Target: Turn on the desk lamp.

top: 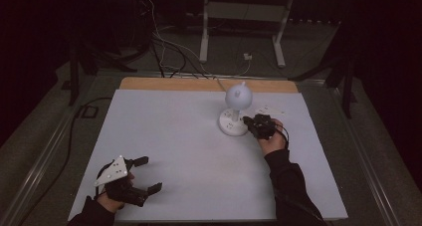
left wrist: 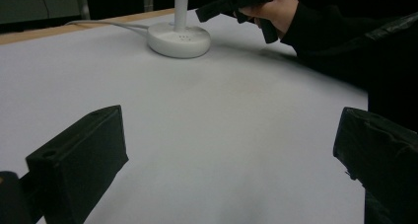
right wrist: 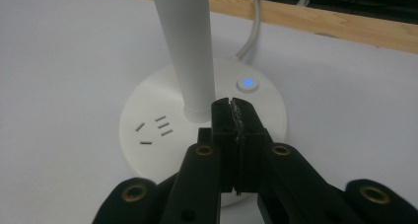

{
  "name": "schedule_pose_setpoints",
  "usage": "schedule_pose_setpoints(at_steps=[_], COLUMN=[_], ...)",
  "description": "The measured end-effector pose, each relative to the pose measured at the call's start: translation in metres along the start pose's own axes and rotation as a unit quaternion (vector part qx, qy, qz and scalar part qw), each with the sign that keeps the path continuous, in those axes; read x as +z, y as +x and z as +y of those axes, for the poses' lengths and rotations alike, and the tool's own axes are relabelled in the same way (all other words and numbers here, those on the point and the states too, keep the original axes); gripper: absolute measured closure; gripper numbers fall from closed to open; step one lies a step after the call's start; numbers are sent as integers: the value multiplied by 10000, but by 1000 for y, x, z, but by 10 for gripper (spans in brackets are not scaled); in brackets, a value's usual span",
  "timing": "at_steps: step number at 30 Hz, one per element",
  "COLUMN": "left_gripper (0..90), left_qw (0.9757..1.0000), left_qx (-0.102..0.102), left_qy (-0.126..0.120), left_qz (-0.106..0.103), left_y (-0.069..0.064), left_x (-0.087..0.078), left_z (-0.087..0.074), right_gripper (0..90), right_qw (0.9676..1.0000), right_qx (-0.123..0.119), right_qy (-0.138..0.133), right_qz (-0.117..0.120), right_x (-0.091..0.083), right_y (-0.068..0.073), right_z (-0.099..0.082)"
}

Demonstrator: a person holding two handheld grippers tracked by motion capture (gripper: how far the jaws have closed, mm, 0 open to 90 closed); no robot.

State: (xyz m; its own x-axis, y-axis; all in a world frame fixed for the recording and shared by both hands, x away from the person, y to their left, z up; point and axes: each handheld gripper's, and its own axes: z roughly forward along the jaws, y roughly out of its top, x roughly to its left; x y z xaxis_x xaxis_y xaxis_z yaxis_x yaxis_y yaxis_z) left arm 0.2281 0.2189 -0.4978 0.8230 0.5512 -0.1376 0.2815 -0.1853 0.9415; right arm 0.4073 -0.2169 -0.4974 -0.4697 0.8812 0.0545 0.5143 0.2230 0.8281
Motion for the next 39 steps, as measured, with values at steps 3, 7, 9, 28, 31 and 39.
schedule_pose_setpoints(at_steps=[3,7,9,28,31,39], left_gripper=[4,4,4,4,4,4], left_qw=[10000,10000,10000,10000,10000,10000], left_qx=[7,-11,8,-2,-22,-5], left_qy=[13,3,14,-2,3,8], left_qz=[7,6,6,-11,-20,-29], left_y=[0,0,0,-1,-1,-1], left_x=[0,0,0,0,0,1], left_z=[0,0,0,0,0,0], right_gripper=[900,900,900,900,900,900], right_qw=[10000,9999,9999,9996,9996,9997], right_qx=[-4,-80,-49,-200,-228,-202], right_qy=[56,139,151,175,160,141], right_qz=[16,6,23,-48,-71,-77], right_x=[2,4,5,10,10,10], right_y=[1,3,3,8,9,9], right_z=[-1,-3,-4,-8,-9,-10])
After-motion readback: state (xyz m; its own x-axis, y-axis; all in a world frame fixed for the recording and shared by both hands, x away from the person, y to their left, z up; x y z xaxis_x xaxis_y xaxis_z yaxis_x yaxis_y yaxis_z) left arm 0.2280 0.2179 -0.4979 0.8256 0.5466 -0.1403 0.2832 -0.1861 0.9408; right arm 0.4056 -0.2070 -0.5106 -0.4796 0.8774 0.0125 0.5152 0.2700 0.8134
